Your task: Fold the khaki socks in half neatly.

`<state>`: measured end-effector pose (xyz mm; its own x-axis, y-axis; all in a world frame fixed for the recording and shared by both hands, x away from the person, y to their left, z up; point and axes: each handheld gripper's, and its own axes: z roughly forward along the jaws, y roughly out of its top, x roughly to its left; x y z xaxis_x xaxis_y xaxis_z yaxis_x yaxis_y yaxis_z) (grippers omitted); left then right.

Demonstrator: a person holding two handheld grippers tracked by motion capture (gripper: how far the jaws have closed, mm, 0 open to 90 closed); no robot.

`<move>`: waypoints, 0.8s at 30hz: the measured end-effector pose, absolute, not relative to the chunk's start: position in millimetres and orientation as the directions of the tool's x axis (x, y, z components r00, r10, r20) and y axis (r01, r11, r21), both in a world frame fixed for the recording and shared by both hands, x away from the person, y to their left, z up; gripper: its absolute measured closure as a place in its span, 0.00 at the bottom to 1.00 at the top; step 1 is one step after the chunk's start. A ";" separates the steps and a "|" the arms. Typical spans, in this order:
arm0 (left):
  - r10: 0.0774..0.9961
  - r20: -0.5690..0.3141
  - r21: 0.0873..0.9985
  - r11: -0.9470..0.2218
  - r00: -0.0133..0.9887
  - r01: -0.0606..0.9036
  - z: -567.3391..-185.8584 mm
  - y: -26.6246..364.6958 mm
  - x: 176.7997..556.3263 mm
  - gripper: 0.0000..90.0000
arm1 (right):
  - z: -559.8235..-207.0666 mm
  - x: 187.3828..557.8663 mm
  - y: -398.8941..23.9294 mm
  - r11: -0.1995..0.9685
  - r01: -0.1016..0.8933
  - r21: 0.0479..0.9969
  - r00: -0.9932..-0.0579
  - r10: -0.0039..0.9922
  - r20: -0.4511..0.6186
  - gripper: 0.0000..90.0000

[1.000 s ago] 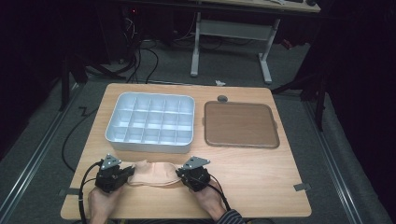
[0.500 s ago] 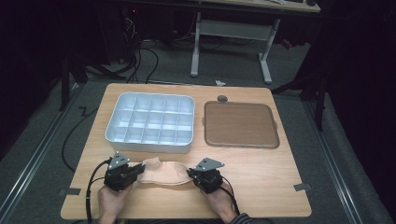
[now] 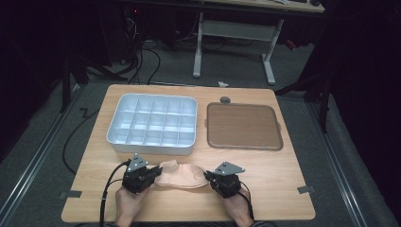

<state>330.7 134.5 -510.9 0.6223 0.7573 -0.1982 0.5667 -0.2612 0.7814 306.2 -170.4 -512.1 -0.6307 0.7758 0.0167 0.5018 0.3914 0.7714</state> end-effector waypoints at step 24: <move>0.753 -0.177 0.747 -0.316 0.633 0.585 -526.9 93.5 338.1 0.93 | -523.8 304.5 -211.8 0.351 0.566 0.746 -0.551 0.834 0.025 0.96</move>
